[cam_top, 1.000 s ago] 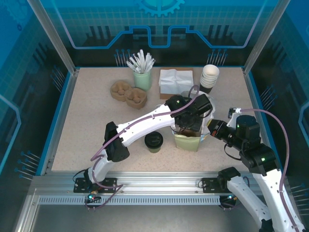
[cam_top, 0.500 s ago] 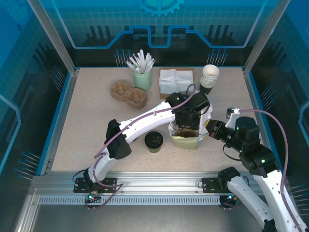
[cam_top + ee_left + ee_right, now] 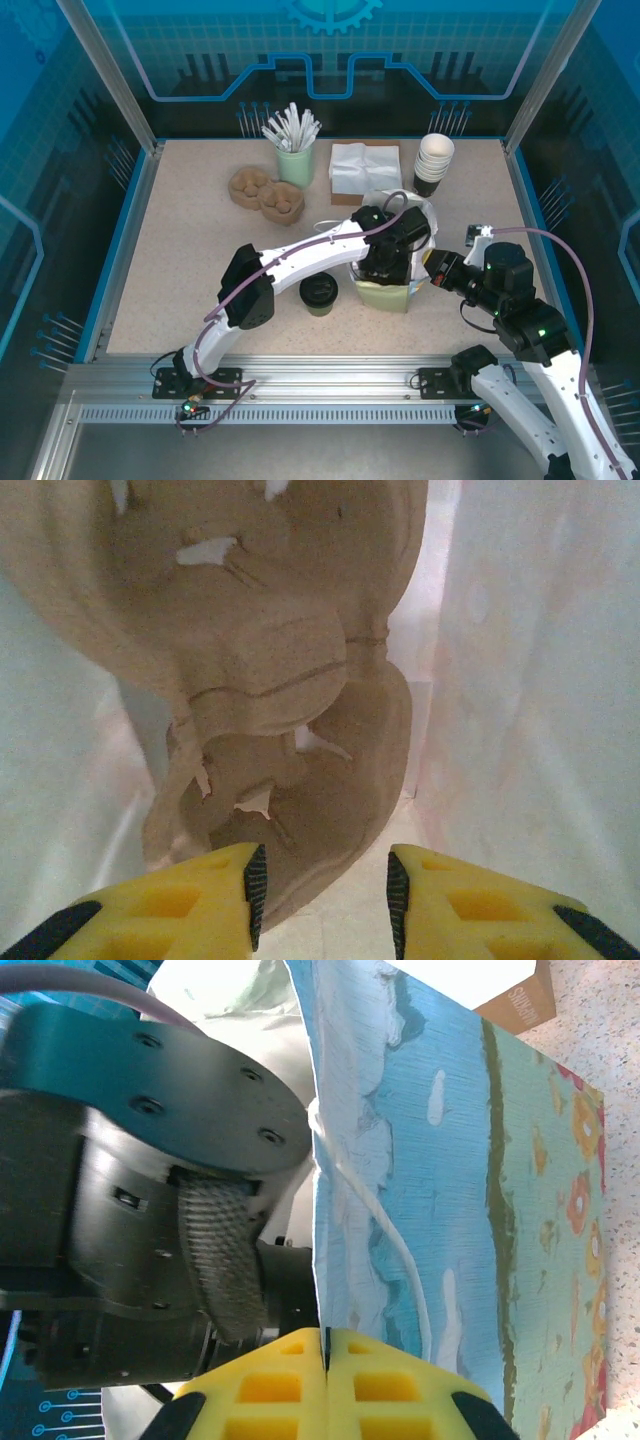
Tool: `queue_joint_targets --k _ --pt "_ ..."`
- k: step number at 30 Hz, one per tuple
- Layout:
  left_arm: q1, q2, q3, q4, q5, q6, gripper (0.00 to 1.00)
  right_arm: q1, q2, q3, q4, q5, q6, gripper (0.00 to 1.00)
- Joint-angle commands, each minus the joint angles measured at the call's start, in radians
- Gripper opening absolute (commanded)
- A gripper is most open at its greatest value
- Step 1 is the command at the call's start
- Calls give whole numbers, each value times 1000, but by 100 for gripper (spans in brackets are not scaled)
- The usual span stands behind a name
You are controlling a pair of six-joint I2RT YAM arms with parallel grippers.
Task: Pack the takeout coffee
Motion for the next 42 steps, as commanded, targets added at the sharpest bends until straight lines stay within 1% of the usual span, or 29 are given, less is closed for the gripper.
queue_joint_targets --k 1,4,10,16,20,42 --pt "4 14 -39 44 37 -8 38 17 -11 -11 49 3 -2 0" --pt "11 12 -74 85 61 -10 37 18 -12 -20 62 -9 -3 0" --pt "25 15 -124 119 70 -12 37 18 -12 -27 80 -35 -12 0" --pt "34 23 -159 176 125 -6 37 19 -14 -36 106 -62 -29 0" --pt "40 40 -153 174 148 6 39 20 -13 -40 114 -64 -33 0" --pt "44 146 -156 191 227 21 38 19 -4 -52 123 -87 -64 0"
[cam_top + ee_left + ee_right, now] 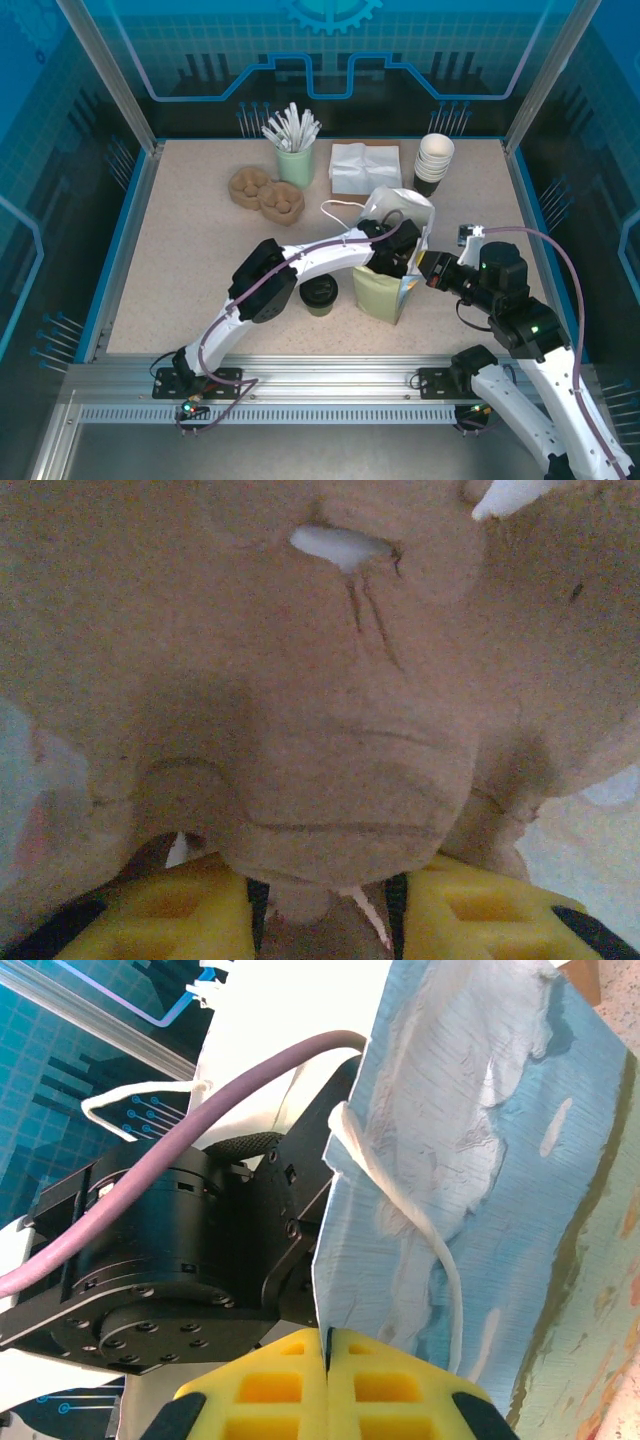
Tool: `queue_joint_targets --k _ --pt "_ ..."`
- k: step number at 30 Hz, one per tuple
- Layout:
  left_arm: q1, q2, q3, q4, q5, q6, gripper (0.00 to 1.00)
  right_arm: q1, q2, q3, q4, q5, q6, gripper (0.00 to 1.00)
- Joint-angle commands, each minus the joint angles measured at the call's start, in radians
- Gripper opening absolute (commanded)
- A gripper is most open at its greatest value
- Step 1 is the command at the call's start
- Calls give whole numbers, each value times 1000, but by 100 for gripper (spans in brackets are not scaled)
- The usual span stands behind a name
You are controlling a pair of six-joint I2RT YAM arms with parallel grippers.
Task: Pack the takeout coffee
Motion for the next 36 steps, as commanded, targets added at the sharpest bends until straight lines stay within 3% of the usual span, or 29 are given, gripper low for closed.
queue_joint_targets --k 1,18,36 --pt "3 36 -13 -22 24 22 39 18 -7 -3 62 -27 -24 0" --pt "12 45 -37 8 16 20 39 18 -15 5 30 -13 -36 0" --pt "-15 -246 97 -109 -120 12 43 18 -11 33 -110 141 -58 0"
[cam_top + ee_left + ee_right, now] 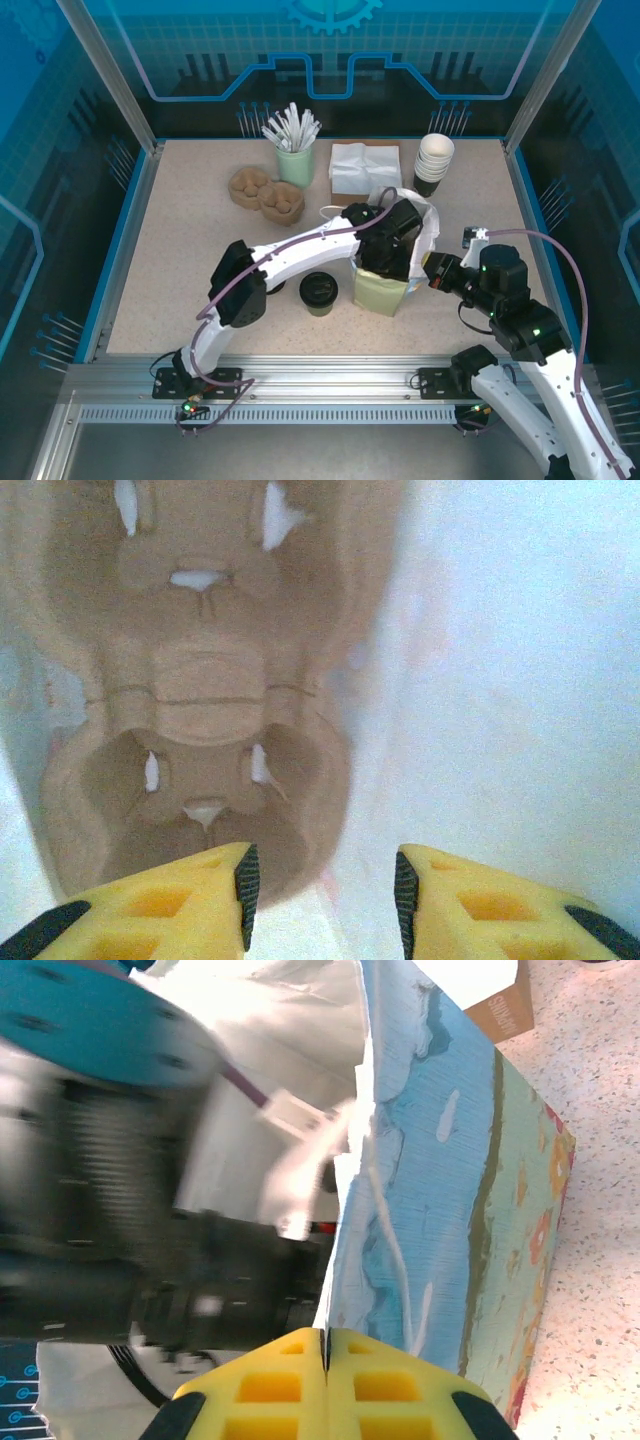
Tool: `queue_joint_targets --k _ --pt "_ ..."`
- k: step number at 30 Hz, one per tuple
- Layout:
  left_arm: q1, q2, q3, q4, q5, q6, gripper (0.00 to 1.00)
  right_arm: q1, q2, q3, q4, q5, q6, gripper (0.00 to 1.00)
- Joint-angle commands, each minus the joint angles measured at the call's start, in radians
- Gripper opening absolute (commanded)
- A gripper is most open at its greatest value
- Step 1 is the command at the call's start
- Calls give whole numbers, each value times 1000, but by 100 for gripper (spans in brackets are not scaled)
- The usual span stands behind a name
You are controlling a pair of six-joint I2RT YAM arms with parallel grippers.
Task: Pack the takeout coffee
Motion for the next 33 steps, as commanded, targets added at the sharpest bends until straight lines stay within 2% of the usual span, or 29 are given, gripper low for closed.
queue_joint_targets --k 1,8,17,26,33 --pt "-15 -70 57 -53 -38 10 43 14 6 32 -63 44 -29 0" --pt "-34 -120 159 -115 -82 21 43 15 6 52 -61 52 -78 0" --pt "-37 -269 157 -83 -123 75 42 14 -17 56 -7 10 -200 0" --pt "-30 -538 -41 126 -144 150 43 13 -165 -20 96 -77 -348 0" --pt "-22 -673 -184 214 -186 200 43 12 -283 -102 118 -98 -324 0"
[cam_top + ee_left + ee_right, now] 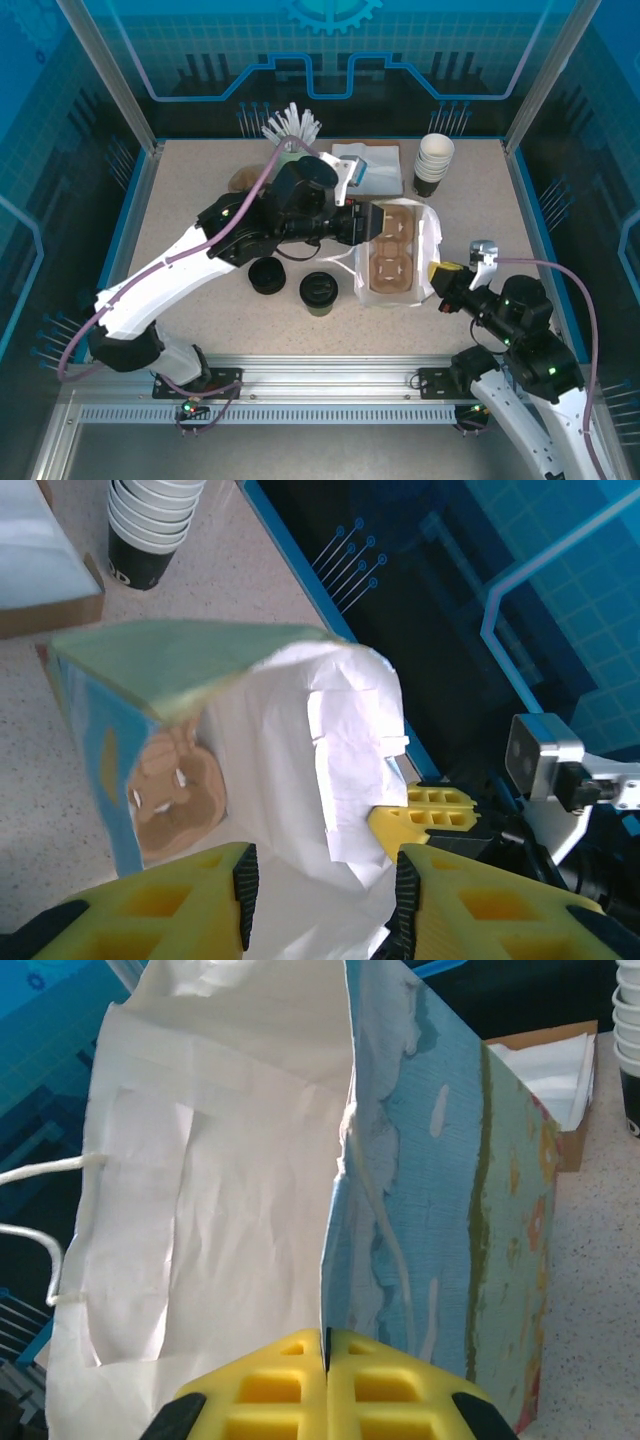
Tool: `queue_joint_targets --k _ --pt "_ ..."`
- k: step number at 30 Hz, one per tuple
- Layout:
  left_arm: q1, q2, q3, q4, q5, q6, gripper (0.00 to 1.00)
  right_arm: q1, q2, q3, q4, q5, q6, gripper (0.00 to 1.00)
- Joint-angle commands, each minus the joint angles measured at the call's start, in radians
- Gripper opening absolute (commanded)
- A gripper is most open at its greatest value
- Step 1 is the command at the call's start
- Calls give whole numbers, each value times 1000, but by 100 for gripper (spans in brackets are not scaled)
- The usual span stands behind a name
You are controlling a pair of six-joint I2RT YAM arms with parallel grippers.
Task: Pack the takeout coffee
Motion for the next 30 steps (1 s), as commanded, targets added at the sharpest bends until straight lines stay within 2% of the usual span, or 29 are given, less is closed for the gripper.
queue_joint_targets --k 1,12,15,19,30 --pt "9 -32 -58 69 -35 55 43 12 -40 -23 59 -24 -4 0" --pt "11 -92 -137 98 -50 102 44 12 -26 -26 72 -44 18 0" --pt "12 -95 -138 88 -67 111 45 12 -2 -2 42 0 62 0" --pt "19 -99 -144 82 -80 109 45 12 70 69 -32 67 141 0" --pt "40 -107 -168 35 -103 75 47 3 342 286 -139 14 260 0"
